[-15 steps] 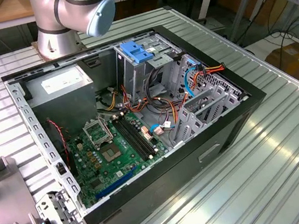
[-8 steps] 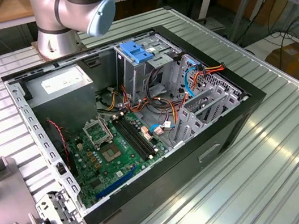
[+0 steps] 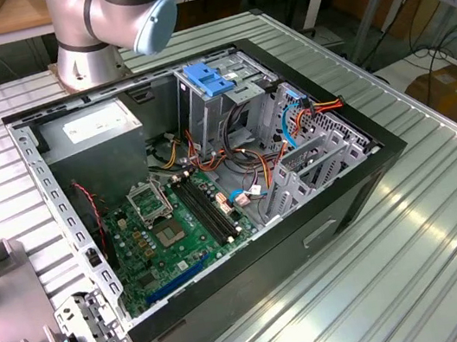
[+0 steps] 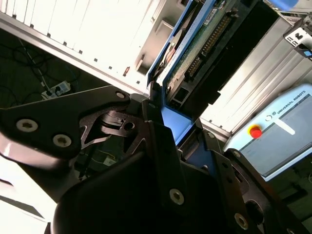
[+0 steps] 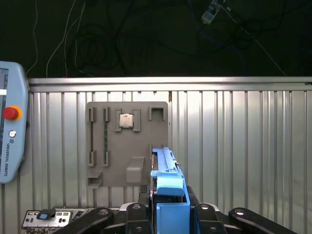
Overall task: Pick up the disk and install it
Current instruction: 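Pick up the disk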
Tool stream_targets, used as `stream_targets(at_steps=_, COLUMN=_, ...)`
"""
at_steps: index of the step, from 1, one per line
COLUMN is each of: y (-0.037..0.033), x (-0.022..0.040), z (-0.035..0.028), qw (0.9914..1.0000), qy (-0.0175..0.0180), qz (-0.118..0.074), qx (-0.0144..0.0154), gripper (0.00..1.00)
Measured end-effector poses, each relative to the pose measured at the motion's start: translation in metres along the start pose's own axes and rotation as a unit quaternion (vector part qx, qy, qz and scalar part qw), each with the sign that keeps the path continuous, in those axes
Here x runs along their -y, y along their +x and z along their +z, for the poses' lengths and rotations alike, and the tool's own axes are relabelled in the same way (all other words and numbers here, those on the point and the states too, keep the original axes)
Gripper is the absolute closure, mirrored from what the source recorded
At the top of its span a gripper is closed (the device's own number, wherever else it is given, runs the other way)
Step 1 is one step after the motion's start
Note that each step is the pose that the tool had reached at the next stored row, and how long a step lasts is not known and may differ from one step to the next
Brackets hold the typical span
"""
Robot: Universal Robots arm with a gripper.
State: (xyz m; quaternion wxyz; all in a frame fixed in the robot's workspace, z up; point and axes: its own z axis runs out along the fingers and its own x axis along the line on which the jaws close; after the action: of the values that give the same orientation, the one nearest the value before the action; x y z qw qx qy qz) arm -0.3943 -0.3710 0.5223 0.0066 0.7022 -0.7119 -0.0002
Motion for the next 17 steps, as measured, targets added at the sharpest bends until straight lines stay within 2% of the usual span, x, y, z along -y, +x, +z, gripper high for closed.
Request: stream_targets(at_steps=17, y=0.0004, x=0.0309, z=0.0001, qw=1.0, qy=0.0, qz=0.0, qx=0.0, gripper=0.63)
